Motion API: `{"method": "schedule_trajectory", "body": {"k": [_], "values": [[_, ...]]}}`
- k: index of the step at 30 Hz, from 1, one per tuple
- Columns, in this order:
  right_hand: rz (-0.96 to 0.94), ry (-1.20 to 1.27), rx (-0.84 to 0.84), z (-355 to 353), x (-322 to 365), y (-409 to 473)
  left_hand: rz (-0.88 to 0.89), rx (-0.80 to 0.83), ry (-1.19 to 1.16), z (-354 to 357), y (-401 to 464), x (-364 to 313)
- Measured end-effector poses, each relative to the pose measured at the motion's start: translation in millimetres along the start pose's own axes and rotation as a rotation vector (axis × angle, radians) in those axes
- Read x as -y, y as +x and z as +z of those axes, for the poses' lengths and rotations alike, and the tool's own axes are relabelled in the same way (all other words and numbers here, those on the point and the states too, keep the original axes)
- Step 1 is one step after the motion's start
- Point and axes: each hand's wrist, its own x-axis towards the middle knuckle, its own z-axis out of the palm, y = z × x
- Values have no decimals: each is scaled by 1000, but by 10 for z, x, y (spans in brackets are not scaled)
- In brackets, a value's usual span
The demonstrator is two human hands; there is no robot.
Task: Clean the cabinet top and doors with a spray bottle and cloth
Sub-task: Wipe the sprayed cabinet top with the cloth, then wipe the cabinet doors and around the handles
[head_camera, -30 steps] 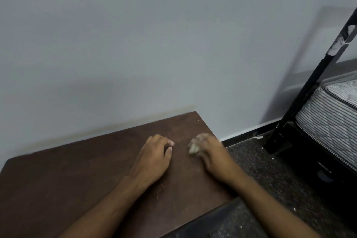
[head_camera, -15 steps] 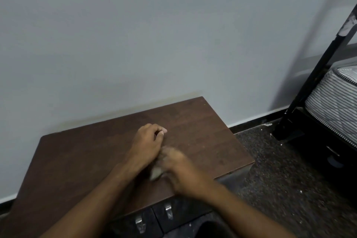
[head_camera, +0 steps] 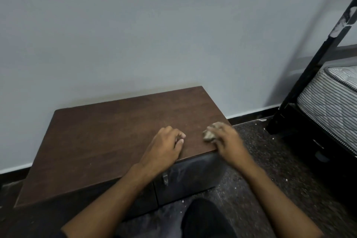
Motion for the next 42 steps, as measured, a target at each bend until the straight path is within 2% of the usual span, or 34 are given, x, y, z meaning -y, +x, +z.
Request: {"method": "schedule_trajectory", "body": {"k": [2,4,6,11,14,19,23,27,29,31,35,37,40,42], "values": [[151,0,-90,-109,-175,56,-15,-16,4,-34,-151,-38],[178,-1,-121,-44,-80,36,-45,-47,2,-75,-291,-65],[111,2,-140,149,187,-58,-78,-81,9,-109,-458,-67],[-171,74,2,610,824,-281,-152,-165,-8,-122,-911,-64],[-280,36,75,487,642,-247,-166,-155,-15,-109,-1170,-83],[-179,46,-32,-11,-21,-340,-160,-158,-18,-155,-1475,-16],[-245,-19,3,-311,-370,-558,-140,-160,-41,-118,-1627,68],[-285,-41,-47,-334,-420,-532,-152,-171,-89,4,-1744,223],[-420,-50,-25,-116,-231,-491,-168,-168,-109,8,-1811,248],[-586,-30,26,253,144,-431,-220,-99,-133,18,-1909,293],[-890,36,121,1059,1251,-337,-307,201,-23,102,-2009,444],[-972,44,129,1433,1853,-339,-354,331,91,126,-2121,607],[-1007,-8,127,1741,2364,-320,-405,275,38,146,-2357,841],[-1050,-40,102,1760,2322,-326,-433,193,-3,127,-2589,974]]}}
